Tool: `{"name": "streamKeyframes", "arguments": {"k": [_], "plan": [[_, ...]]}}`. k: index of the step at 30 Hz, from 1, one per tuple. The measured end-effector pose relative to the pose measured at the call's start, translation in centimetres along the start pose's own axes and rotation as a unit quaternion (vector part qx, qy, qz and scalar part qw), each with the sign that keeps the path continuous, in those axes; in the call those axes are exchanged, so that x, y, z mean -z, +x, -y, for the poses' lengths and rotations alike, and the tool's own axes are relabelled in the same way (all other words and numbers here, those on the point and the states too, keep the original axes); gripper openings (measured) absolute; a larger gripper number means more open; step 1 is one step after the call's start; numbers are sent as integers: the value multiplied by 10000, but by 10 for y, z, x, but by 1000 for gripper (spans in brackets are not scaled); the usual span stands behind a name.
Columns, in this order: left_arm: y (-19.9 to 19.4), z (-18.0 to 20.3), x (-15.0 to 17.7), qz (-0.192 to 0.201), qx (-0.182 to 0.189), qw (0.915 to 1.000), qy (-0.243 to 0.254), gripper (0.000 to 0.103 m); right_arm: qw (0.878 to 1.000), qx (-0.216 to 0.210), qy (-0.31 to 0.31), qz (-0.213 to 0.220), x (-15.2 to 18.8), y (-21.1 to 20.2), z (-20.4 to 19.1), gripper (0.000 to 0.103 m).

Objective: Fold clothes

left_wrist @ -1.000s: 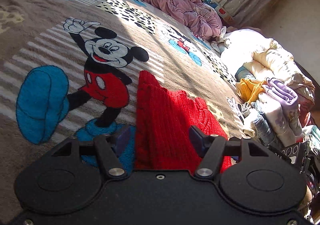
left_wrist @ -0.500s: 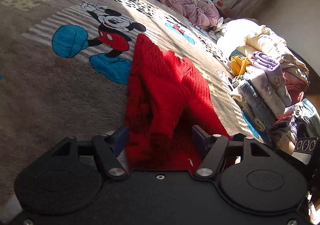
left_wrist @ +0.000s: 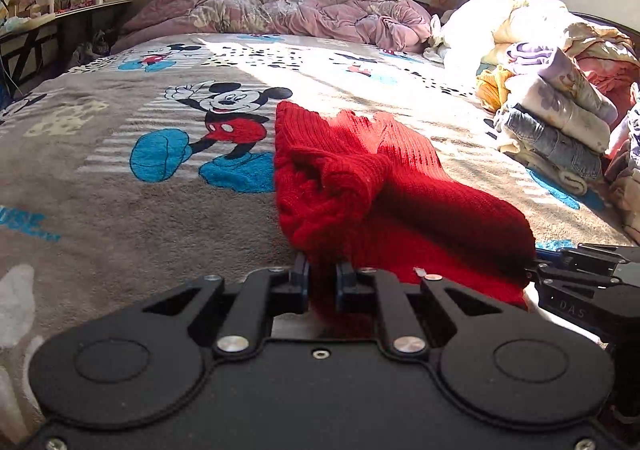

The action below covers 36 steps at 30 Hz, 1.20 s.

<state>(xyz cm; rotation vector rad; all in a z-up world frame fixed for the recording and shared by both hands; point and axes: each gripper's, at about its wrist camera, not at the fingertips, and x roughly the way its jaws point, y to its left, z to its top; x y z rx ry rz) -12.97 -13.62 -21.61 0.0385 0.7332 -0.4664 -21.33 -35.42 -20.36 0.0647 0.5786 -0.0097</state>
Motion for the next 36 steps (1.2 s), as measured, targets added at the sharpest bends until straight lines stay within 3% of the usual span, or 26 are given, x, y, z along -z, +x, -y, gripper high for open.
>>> {"name": "streamKeyframes", "arguments": {"k": [2, 4, 5, 7, 8, 9, 11, 12, 13, 16, 19, 22, 23, 24, 25, 28, 33, 36], "plan": [[10, -4, 11, -228, -100, 9997, 42, 13, 9996, 118, -81, -257, 12, 12, 1, 20], [4, -10, 13, -93, -47, 9996, -248, 18, 9994, 146, -54, -300, 16, 14, 1, 22], [0, -11, 13, 6, -32, 9994, -343, 26, 9996, 123, 2, -235, 15, 10, 1, 25], [-12, -8, 9, 338, -51, 9989, -321, 50, 9998, 123, 167, -36, 16, 2, 2, 55], [-15, -6, 8, 438, -55, 9986, -293, 66, 9998, 98, 153, 78, 17, 0, 1, 75], [-12, -4, 10, 399, -46, 9989, -228, 70, 9999, 65, 34, 136, 19, 1, -3, 79], [4, 4, 19, 11, -166, 9998, 95, 71, 9996, 59, -230, -121, 22, 10, -11, 79], [9, 9, 29, 13, -302, 9988, 389, 75, 9993, 85, -345, -131, 26, 12, -14, 79], [6, 13, 39, 330, -372, 9965, 666, 76, 9988, 111, -460, -140, 29, 14, -17, 80], [5, 10, 45, 401, -341, 9970, 569, 76, 9980, 188, -561, -203, 29, 9, -20, 81], [4, 6, 39, 244, -229, 9978, 575, 77, 9994, 91, -278, -208, 35, 2, -13, 83], [0, 2, 33, -137, -25, 9982, 581, 80, 9994, 70, -207, -276, 33, -4, -11, 83], [0, 2, 29, -373, 73, 9973, 621, 84, 9993, 77, -213, -290, 33, -7, -11, 83], [0, 2, 26, -673, 185, 9949, 731, 95, 9993, 87, -189, -299, 32, -10, -11, 83], [1, 6, 25, -1035, 278, 9887, 1050, 97, 9996, 42, -58, -269, 32, -14, -8, 83], [-4, 19, 31, -1326, 219, 9725, 1904, 98, 9978, -234, 607, -127, 27, -23, 7, 83], [-11, 15, 7, -1416, 114, 9743, 1749, 98, 9826, -593, 1728, 346, 17, -25, 37, 84], [-16, 13, -12, -1375, 20, 9758, 1702, 98, 9754, -662, 2034, 525, 10, -18, 48, 93]]}}
